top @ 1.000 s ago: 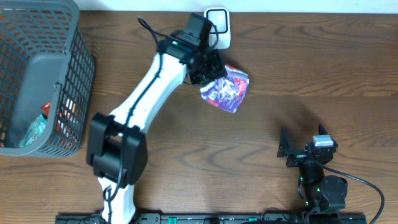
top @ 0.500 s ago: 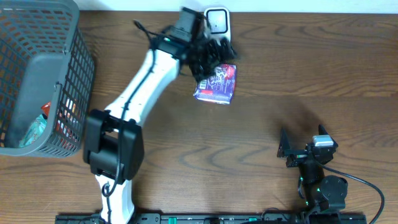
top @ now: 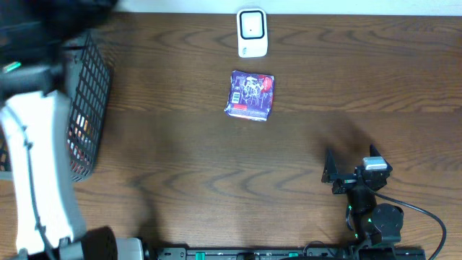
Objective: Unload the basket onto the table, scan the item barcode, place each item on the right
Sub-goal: 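Reach the left gripper into the basket and grasp the mint-green wipes pack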
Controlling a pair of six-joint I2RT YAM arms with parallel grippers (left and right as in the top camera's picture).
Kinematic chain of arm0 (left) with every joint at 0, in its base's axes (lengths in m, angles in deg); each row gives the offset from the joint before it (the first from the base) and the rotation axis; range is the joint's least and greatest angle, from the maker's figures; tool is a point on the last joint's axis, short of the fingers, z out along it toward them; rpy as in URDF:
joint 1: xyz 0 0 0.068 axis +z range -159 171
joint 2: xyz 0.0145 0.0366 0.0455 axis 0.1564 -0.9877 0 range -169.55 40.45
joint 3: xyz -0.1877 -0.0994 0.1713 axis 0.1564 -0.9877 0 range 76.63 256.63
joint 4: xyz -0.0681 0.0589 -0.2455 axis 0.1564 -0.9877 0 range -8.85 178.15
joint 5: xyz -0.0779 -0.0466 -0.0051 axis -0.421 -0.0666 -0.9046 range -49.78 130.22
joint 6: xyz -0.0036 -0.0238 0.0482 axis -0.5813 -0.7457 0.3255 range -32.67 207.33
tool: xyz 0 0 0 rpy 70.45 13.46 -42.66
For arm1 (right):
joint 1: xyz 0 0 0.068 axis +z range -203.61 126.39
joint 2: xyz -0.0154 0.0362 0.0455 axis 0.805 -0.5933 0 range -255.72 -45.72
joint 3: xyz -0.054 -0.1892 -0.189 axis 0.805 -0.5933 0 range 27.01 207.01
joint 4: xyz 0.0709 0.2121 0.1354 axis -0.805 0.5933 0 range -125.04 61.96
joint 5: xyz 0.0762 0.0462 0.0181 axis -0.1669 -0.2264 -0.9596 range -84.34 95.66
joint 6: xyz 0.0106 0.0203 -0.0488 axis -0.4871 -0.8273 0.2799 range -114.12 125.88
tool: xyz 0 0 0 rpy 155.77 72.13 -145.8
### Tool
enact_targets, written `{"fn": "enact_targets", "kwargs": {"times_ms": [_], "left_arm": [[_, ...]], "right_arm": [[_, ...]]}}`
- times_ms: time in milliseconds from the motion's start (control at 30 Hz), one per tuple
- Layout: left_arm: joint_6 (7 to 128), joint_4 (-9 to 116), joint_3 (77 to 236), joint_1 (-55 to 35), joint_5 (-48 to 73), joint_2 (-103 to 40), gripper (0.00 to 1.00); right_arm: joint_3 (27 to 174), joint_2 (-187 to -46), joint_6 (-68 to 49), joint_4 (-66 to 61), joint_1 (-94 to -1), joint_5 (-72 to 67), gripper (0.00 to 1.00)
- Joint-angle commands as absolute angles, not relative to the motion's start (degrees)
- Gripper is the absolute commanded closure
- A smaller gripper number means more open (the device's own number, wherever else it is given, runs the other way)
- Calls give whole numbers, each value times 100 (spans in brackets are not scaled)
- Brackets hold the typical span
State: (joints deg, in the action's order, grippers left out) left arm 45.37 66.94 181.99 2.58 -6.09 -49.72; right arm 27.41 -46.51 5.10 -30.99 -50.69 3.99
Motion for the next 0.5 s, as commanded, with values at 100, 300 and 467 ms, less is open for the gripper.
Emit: {"fn": "enact_targets", "kwargs": {"times_ms": [100, 300, 467], "left_arm": [[5093, 5489, 18271, 2393, 1094, -4686, 2], [5818, 3385, 18140, 3206, 3420, -5211, 2], [6115, 2851, 17913, 3088, 3542, -6019, 2]], "right_arm": [[2737, -4636, 572, -3075, -5093, 384, 1], [2737, -4636, 572, -3075, -5093, 384, 1], [2737, -4636, 572, -3075, -5093, 384, 1]]}}
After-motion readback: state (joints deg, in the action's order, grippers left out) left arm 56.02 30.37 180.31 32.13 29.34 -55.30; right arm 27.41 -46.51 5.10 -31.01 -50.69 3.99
